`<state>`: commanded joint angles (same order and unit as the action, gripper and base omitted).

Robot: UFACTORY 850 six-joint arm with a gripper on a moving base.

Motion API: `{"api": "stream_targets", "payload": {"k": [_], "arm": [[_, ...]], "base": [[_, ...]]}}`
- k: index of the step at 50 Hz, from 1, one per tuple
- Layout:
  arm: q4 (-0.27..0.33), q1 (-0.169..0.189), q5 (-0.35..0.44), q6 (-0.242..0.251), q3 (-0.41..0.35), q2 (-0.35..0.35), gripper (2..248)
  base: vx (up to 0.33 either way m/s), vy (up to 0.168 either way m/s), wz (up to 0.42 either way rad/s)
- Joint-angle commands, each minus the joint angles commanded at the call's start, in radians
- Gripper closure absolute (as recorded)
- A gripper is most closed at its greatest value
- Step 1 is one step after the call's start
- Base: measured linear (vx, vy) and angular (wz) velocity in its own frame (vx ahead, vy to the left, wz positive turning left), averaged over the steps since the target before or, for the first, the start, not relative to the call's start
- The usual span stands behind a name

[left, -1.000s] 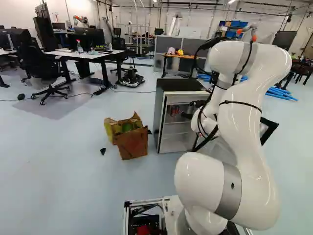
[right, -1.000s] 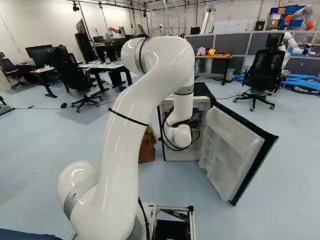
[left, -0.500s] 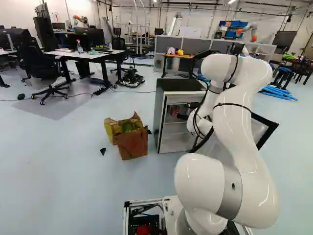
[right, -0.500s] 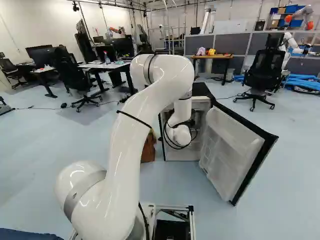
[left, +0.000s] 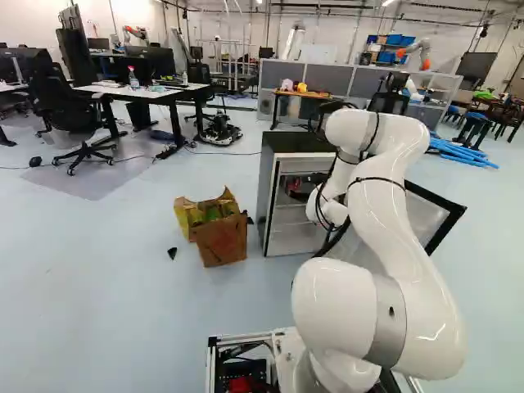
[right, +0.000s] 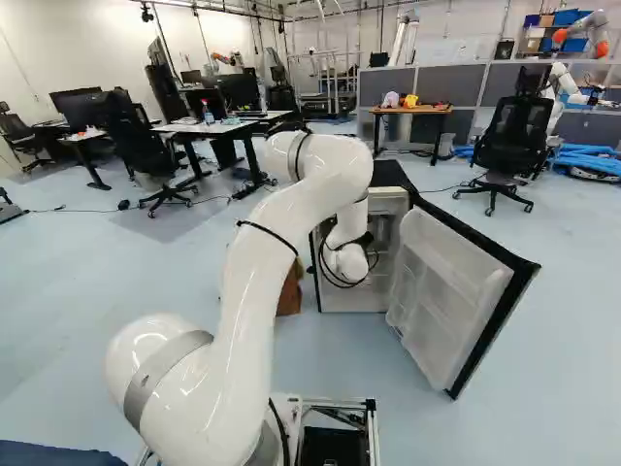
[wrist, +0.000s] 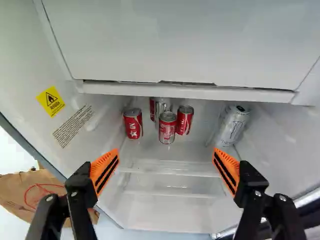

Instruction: Grab a drink from the fridge

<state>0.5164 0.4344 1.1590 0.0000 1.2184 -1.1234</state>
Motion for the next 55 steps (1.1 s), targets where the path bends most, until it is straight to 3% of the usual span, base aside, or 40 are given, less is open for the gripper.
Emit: {"api": "stream_targets", "payload": {"k": [43, 55], "arm": [[0.0, -0.039, -0.013, 0.0, 0.336, -0.267, 3], [0.0, -0.047, -0.025, 0.0, 0.414, -0.31, 3]], "base": [[0.0, 0.0, 0.0], [0.0, 0.0, 0.0]]}}
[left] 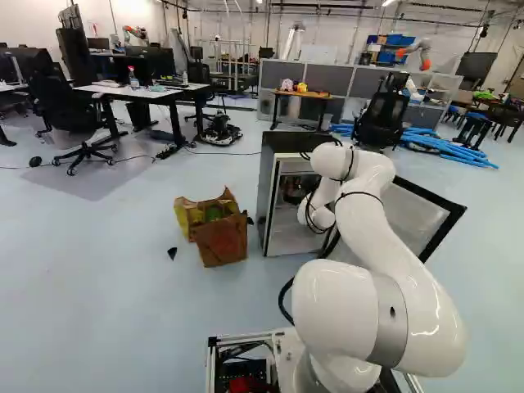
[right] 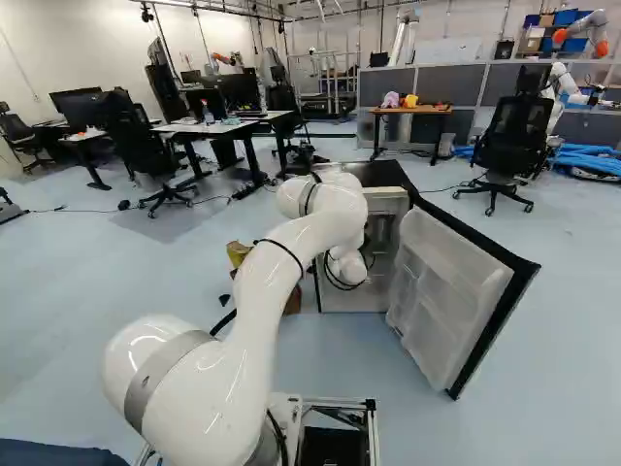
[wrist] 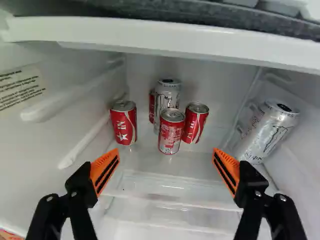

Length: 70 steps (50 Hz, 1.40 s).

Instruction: Grab a drink from the fridge

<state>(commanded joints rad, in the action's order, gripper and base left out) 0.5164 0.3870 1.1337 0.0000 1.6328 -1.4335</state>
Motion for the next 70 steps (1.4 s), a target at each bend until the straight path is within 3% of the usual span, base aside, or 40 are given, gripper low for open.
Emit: {"api": "stream_targets", "payload": {"k": [26, 44, 45, 50, 51, 55, 56, 60, 61, 65, 66, 70], "arm": [[0.0, -0.017, -0.066, 0.0, 0.177, -0.099, 3], [0.0, -0.017, -0.091, 0.0, 0.177, -0.099, 6], [0.0, -0.017, -0.091, 0.0, 0.177, -0.099, 19], [0.0, -0.017, -0.091, 0.0, 0.177, -0.099, 19], [0.0, -0.017, -0.091, 0.0, 0.177, -0.099, 32], [0.0, -0.017, -0.091, 0.0, 0.177, -0.099, 32], [0.0, -0.017, -0.091, 0.0, 0.177, -0.099, 44], [0.0, -0.017, -0.091, 0.0, 0.177, -0.099, 44], [0.0, -0.017, -0.091, 0.0, 0.177, -0.099, 56], [0.0, -0.017, -0.091, 0.0, 0.177, -0.099, 56], [0.0, -0.017, -0.091, 0.0, 0.177, -0.099, 69], [0.0, -0.017, -0.091, 0.0, 0.177, -0.099, 69]], "base": [[0.0, 0.0, 0.0], [0.0, 0.0, 0.0], [0.0, 0.0, 0.0], [0.0, 0.0, 0.0], [0.0, 0.0, 0.0], [0.0, 0.0, 0.0], [0.0, 0.0, 0.0], [0.0, 0.0, 0.0], [0.0, 0.0, 0.0], [0.0, 0.0, 0.0], [0.0, 0.0, 0.0], [0.0, 0.0, 0.0]]}}
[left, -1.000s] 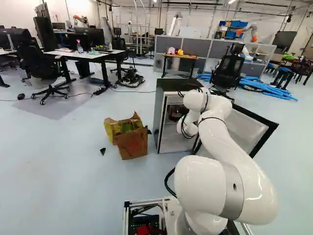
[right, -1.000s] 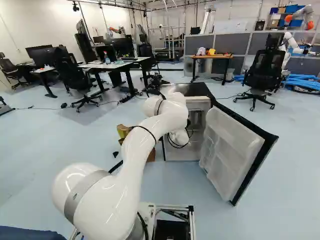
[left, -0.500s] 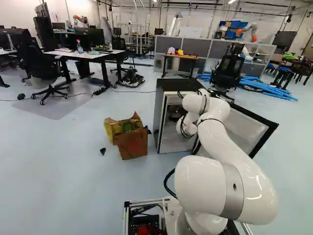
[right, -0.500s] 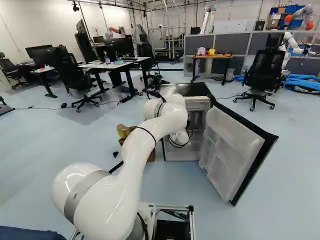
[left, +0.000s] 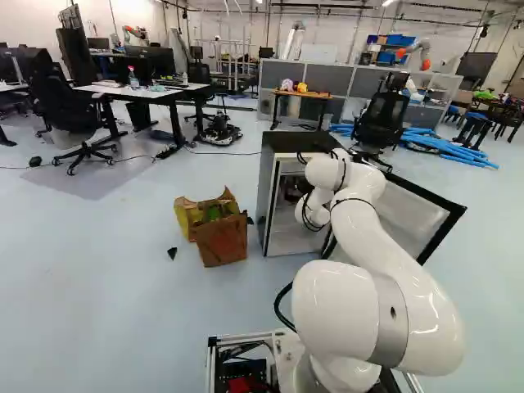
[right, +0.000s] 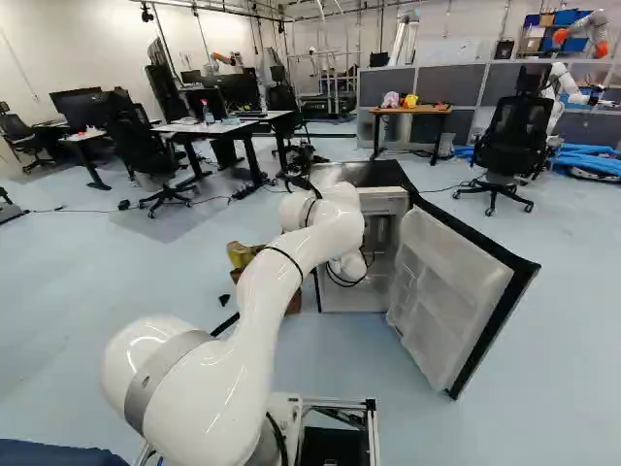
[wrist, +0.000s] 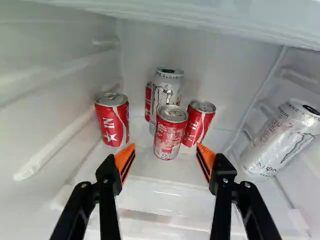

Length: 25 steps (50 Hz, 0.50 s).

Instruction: Grab a drink from the fridge

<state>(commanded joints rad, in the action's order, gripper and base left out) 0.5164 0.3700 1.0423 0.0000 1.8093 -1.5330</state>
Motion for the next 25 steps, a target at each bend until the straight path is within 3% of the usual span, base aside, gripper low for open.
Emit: {"api": "stream_targets", "payload": {"k": [25], "arm": [[0.0, 0.0, 0.0, 0.0, 0.0, 0.0, 69]], "base": [[0.0, 0.0, 0.0]]}}
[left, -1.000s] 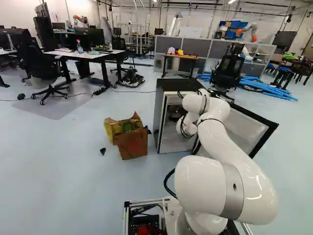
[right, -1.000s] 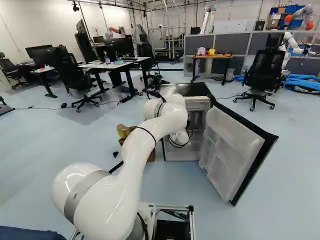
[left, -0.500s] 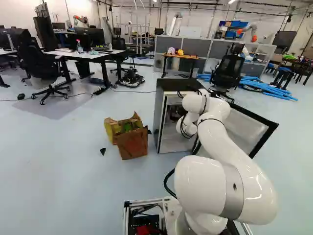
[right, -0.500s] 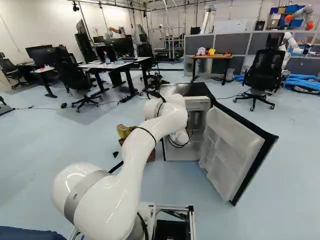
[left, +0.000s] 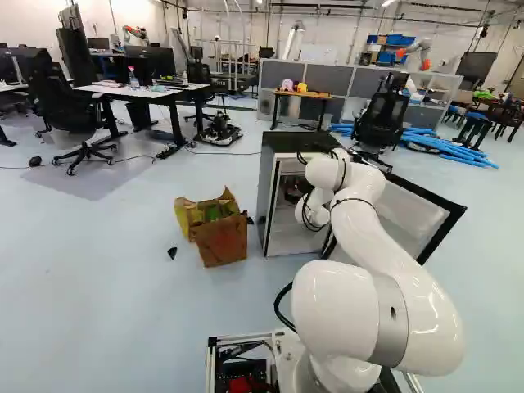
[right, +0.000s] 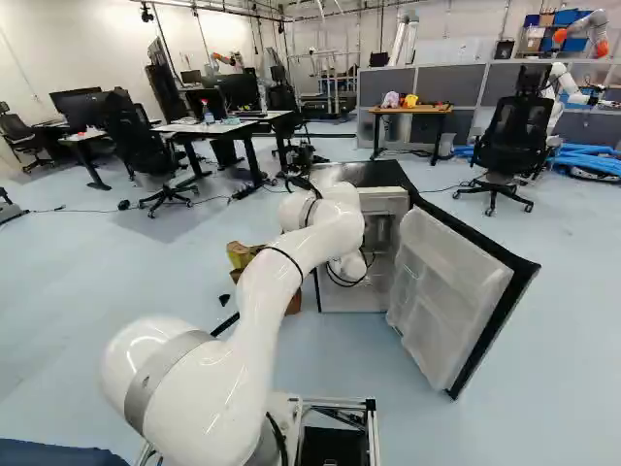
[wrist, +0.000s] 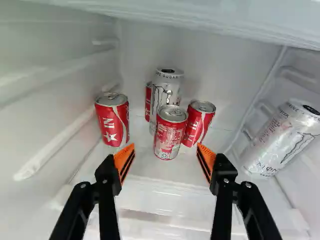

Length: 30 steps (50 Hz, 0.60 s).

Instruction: Grab a drink from the fridge

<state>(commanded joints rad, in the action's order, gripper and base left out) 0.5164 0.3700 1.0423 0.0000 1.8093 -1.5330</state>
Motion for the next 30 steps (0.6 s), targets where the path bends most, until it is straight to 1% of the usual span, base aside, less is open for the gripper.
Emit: {"api": "stream_targets", "payload": {"k": [13, 30], "arm": [[-0.005, -0.002, 0.0, 0.0, 0.008, -0.005, 69], [-0.044, -0.012, 0.0, 0.0, 0.043, -0.024, 69]], "base": [[0.0, 0.0, 0.0], [0.0, 0.0, 0.0]]}}
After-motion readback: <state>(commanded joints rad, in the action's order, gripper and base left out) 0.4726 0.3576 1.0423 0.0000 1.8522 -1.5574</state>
